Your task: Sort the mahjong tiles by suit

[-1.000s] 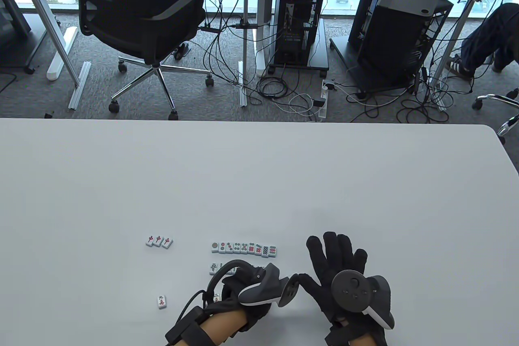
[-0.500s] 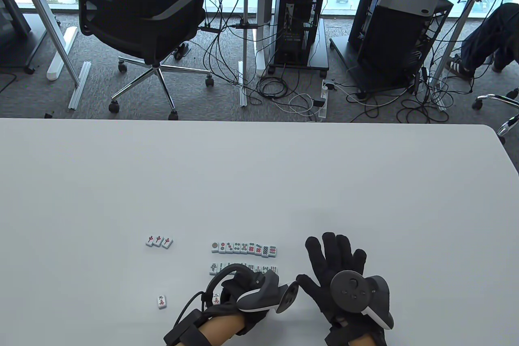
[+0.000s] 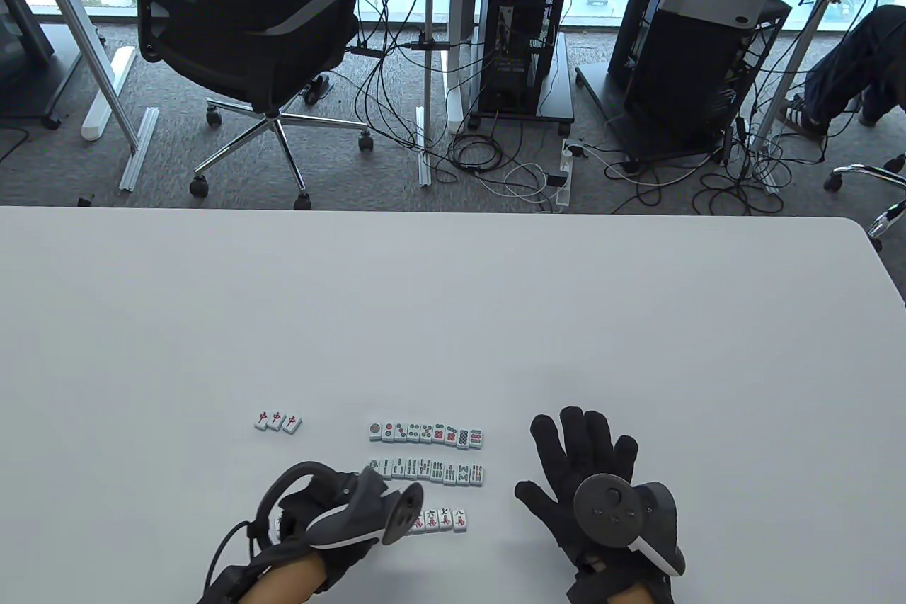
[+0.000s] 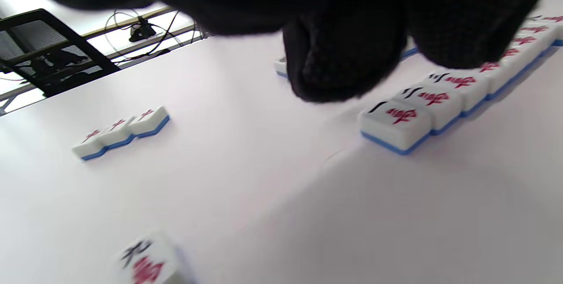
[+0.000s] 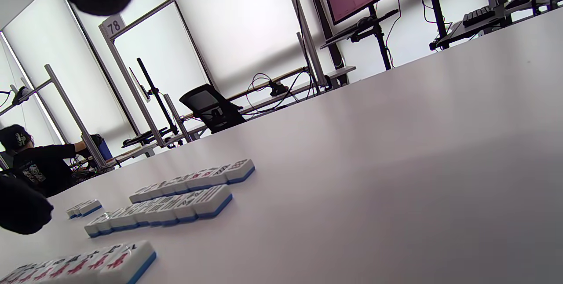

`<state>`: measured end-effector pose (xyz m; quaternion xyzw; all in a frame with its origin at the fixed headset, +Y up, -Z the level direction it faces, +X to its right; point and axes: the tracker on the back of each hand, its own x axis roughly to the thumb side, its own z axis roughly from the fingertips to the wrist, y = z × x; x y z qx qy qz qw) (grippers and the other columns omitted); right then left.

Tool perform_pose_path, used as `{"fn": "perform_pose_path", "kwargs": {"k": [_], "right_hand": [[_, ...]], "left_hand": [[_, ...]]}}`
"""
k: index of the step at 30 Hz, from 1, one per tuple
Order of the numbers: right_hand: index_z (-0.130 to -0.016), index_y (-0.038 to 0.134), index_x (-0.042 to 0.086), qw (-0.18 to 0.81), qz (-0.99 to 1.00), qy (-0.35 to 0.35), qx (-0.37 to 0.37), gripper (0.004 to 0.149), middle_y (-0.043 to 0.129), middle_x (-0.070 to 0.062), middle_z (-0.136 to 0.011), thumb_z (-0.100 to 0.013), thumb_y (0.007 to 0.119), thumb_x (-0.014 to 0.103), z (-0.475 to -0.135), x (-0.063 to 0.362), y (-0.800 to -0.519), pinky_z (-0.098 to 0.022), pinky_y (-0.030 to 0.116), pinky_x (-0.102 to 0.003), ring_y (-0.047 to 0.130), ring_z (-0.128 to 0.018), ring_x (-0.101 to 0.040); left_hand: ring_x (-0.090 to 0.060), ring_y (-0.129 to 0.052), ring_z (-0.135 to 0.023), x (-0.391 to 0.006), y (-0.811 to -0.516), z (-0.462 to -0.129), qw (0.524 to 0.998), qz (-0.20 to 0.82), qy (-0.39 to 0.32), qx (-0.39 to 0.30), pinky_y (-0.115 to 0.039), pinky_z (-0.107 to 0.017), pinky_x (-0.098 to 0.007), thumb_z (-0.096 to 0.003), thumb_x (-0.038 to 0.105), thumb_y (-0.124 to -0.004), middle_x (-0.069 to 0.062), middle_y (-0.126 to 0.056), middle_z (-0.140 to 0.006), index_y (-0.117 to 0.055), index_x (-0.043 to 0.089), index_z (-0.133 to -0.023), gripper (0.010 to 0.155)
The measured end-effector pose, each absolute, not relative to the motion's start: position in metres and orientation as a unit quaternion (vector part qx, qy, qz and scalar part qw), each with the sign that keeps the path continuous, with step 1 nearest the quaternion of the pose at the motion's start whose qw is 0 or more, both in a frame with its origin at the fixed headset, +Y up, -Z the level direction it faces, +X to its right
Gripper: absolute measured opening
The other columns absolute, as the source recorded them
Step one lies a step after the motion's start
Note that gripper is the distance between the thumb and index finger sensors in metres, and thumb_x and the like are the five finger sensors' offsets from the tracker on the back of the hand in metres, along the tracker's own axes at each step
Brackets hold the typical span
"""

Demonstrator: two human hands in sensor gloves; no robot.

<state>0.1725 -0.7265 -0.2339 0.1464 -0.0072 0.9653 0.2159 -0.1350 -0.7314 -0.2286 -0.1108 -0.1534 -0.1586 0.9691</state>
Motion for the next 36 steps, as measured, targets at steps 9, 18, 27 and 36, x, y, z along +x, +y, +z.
{"fn": "perform_pose_path", "kwargs": {"k": [9,18,27,36], "right_hand": [[-0.112,0.021,0.034,0.204,0.969,0.002,0.143,0.076,0.019,-0.012,-0.118,-0.052,0.061,0.06,-0.234,0.171,-0.73,-0.07,0.01,-0.071,0.005,-0.105,-0.042],[-0.112,0.021,0.034,0.207,0.969,0.004,0.138,0.076,0.02,-0.012,-0.118,-0.052,0.061,0.06,-0.234,0.171,-0.73,-0.07,0.01,-0.071,0.005,-0.105,-0.042],[-0.112,0.02,0.034,0.22,0.965,0.001,0.144,0.076,0.012,-0.011,-0.119,-0.052,0.061,0.06,-0.235,0.171,-0.73,-0.07,0.008,-0.071,0.003,-0.105,-0.041],[-0.112,0.02,0.035,0.228,0.964,-0.006,0.138,0.076,0.012,-0.011,-0.119,-0.052,0.061,0.06,-0.235,0.174,-0.728,-0.07,0.008,-0.071,0.003,-0.105,-0.041]], "left_hand": [[-0.01,-0.097,-0.013,-0.214,-0.749,-0.219,0.976,-0.136,-0.042,-0.166,-0.086,-0.024,-0.038,-0.0266,0.052,-0.088,0.013,-0.102,-0.041,-0.083,0.02,-0.084,0.066],[-0.009,-0.097,-0.014,-0.207,-0.768,-0.222,0.972,-0.175,-0.058,-0.147,-0.087,-0.024,-0.038,-0.0284,0.051,-0.086,0.014,-0.101,-0.04,-0.081,0.013,-0.08,0.065],[-0.008,-0.096,-0.011,-0.124,-0.732,-0.229,0.977,-0.082,-0.16,-0.111,-0.087,-0.022,-0.037,-0.0292,0.053,-0.086,0.014,-0.101,-0.038,-0.084,0.013,-0.078,0.063],[-0.007,-0.095,-0.008,-0.011,-0.73,-0.241,0.963,-0.075,-0.252,-0.067,-0.087,-0.02,-0.036,-0.0287,0.054,-0.086,0.015,-0.101,-0.036,-0.085,0.013,-0.077,0.063]]}}
